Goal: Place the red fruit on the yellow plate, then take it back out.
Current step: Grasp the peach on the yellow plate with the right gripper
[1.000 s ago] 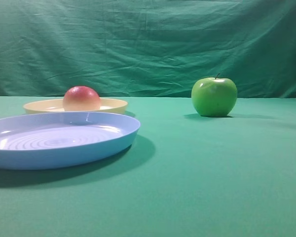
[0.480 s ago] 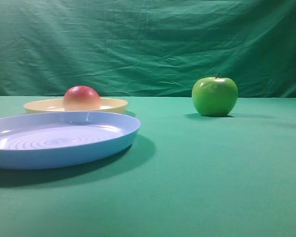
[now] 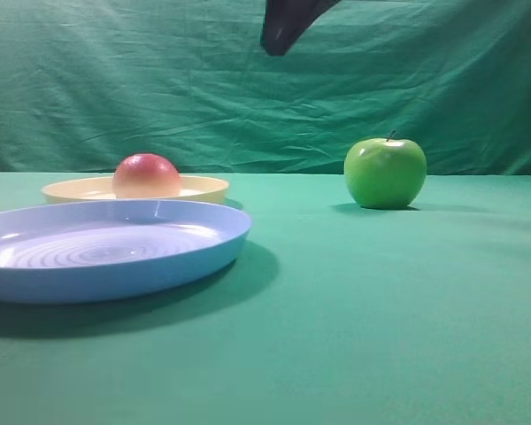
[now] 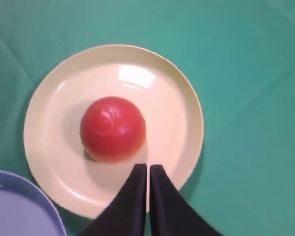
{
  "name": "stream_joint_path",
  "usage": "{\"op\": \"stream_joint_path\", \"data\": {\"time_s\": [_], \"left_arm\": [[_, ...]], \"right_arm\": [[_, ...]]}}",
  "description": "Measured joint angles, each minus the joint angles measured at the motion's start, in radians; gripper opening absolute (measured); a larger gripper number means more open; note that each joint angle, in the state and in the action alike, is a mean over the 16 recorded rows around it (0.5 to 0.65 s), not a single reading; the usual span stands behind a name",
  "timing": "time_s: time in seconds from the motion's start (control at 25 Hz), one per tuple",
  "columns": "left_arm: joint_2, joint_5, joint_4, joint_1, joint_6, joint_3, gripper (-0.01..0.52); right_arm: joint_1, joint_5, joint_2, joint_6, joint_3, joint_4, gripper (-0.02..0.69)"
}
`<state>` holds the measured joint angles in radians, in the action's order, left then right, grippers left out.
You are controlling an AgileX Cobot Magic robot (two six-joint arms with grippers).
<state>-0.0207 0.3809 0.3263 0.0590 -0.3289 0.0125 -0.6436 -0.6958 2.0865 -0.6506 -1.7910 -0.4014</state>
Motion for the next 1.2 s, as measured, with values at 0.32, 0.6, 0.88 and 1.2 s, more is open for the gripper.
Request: {"op": "stream_joint_path", "data": {"time_s": [0.32,0.6,0.88,1.2], "left_arm": [[0.000,0.000,0.000,0.000,0.000,0.000,0.000],[0.000,0.000,0.000,0.000,0.000,0.000,0.000],[0.000,0.000,0.000,0.000,-0.001,0.000,0.000],[0.000,0.000,0.000,0.000,-0.002,0.000,0.000]], "right_arm": [[-0.015,0.020,0.145,-0.206,-0.123,-0.182,0.298],[-0.020,0.079,0.210,-0.294,-0.136,-0.285,0.561],[-0.021,0.130,0.262,-0.331,-0.137,-0.336,0.643],[-0.021,0.152,0.309,-0.371,-0.139,-0.378,0.566]]}}
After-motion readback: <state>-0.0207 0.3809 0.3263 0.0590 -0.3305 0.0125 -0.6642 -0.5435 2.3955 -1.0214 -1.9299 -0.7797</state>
